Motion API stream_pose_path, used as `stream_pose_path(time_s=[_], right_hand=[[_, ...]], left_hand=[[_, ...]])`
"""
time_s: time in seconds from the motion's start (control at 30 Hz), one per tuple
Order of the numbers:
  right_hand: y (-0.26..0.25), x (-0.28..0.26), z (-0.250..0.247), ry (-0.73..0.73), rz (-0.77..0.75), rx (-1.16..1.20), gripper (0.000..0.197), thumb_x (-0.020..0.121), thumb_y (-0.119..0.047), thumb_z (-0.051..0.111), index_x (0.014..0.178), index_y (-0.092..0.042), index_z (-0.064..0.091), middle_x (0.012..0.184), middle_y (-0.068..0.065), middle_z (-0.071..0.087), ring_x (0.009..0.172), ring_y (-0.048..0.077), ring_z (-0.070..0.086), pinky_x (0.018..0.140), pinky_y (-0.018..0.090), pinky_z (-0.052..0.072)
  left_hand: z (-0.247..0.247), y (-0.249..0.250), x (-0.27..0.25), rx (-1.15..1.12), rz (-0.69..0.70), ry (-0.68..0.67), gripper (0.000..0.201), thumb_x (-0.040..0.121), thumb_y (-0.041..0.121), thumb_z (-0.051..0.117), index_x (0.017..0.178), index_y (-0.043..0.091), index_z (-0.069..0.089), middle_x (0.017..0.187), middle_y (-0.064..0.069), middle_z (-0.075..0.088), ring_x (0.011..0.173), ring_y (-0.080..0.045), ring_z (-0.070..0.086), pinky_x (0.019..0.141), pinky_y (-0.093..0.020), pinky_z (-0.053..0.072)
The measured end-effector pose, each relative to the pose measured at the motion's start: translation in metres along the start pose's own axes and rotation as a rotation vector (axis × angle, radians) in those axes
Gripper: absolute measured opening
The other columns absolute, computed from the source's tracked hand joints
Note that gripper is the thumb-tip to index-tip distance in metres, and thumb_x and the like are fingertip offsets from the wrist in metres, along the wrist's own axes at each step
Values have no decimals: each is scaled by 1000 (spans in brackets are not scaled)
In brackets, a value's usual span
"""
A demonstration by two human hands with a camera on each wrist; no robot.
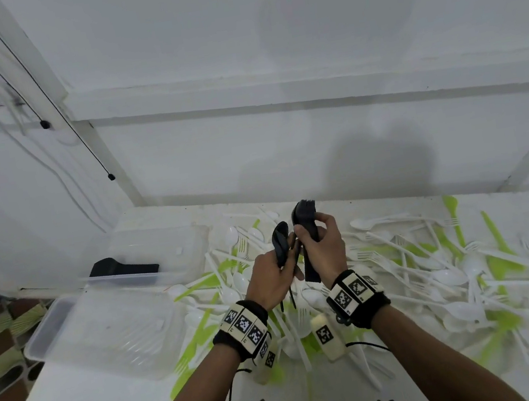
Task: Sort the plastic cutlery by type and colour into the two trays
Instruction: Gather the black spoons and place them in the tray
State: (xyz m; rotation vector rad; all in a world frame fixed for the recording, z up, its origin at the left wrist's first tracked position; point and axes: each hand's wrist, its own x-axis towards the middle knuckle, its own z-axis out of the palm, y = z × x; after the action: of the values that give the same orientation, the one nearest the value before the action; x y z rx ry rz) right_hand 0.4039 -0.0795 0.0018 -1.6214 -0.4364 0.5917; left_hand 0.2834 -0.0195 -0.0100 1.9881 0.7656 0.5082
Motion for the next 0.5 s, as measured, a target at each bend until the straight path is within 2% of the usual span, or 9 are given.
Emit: stream_pose_path(time_s=[0.07,0.1,0.13,0.2,0.27,0.3,0.4,0.43,0.5], right_hand=[[-4,-5,0,-14,-2,32,34,94,-25,71,121,-24,52,82,0,74,73,10,72,60,22,57],[-4,-6,0,-22,10,64,33,94,-22,71,121,-24,51,83,2,74,75,12,73,56,21,57],[-4,-6,0,-24,29,100,34,94,-22,71,120,-25,51,83,2,74,76,16,74,57,25,59],[-2,-6,1,-4,45,103,37,92,-22,73,120,-26,51,83,1,76,77,19,75,63,33,62],[0,-4,1,10,35,101,39,92,-17,72,123,-22,49,85,4,76,78,21,75,67,35,63],[-1,-3,1,8,29,124,39,93,-12,70,124,-20,47,88,9,75,78,23,76,66,35,63],[-4,3,-1,5,62,188,41,95,-6,65,127,-19,43,98,10,73,76,26,77,64,33,62],[-5,5,-1,8,92,207,41,96,-6,65,127,-20,42,99,9,73,76,26,77,64,32,62],[-5,8,-3,-10,141,246,39,97,-7,64,126,-21,42,101,8,74,78,26,77,63,31,60]], left_hand=[[-2,4,0,-15,-11,7,32,108,31,46,136,28,63,77,6,76,49,-5,53,55,-22,43],[-4,5,2,-17,-14,3,32,108,30,48,135,24,64,83,4,78,48,-1,52,54,-19,41],[-5,7,3,-2,-10,-5,30,107,28,50,130,20,67,86,2,79,47,2,51,53,-16,38],[-10,8,5,61,15,-39,22,105,21,53,112,15,73,78,4,77,47,7,51,53,-13,34],[-10,3,8,129,13,-56,25,104,22,52,94,14,73,64,9,70,48,3,53,57,-20,37],[-9,1,9,164,7,-40,29,102,26,50,91,12,72,61,10,67,51,-1,55,59,-26,41],[-4,-5,11,261,-13,50,32,95,35,46,90,9,65,68,0,70,63,-19,65,64,-39,51],[-3,-6,11,269,-18,68,27,96,32,48,86,11,61,70,-4,71,65,-23,66,64,-40,52],[-1,-7,9,229,-17,94,15,99,23,54,89,15,62,70,-1,73,63,-16,66,64,-34,52]])
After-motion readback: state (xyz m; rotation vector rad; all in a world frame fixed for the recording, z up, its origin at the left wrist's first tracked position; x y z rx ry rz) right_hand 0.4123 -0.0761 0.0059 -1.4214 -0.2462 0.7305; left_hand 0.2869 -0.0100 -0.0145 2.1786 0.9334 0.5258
